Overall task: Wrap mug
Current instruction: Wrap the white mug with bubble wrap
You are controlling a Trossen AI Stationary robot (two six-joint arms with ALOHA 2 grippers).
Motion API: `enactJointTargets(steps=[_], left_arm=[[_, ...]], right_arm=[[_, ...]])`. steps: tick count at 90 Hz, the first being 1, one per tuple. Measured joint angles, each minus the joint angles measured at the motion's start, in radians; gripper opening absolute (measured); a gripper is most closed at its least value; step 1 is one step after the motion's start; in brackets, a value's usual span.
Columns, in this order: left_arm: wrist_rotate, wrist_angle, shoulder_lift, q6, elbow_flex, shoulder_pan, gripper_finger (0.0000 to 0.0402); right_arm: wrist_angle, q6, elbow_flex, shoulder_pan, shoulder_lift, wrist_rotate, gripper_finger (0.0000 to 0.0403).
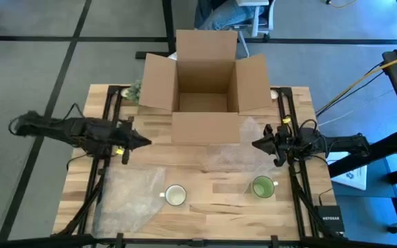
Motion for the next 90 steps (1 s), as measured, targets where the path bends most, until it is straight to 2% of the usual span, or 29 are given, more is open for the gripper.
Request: enactJointTargets(steps=[11,19,26,41,51,65,73,90], left_arm=[[0.014,-0.201,0.142,-0.136,0.149,-0.068,0.0],[0.091,-0.267,0.229,-0.283,0.22,-0.126,0.0],[0.168,-0.287,0.308,-0.419,0.222,-0.194,0.0],[0.173,-0.307,0.502,-0.566,0.156,-0.312,0.0],[0.163,-0.157,0.606,-0.582,0.117,-0.317,0.0],[0.13,0.005,0.705,-0.513,0.11,-0.308,0.0],[0.111,0.07,0.75,-0.493,0.109,-0.289,0.0],[0.054,0.238,0.808,-0.411,0.11,-0.251,0.0]], right_arm=[[-0.001,0.0,0.0,0.0,0.0,-0.029,0.001],[-0.006,0.0,0.0,0.0,0.0,-0.045,0.001],[-0.007,0.0,0.0,0.0,0.0,-0.053,0.001],[-0.005,-0.003,0.0,0.001,0.017,-0.062,0.001],[0.007,-0.007,0.0,0.001,0.048,-0.08,0.001],[0.062,-0.01,0.0,0.001,0.137,-0.104,0.0005],[0.112,-0.063,0.026,0.001,0.224,-0.115,0.0001],[0.104,-0.227,0.178,0.014,0.466,-0.127,0.0001]])
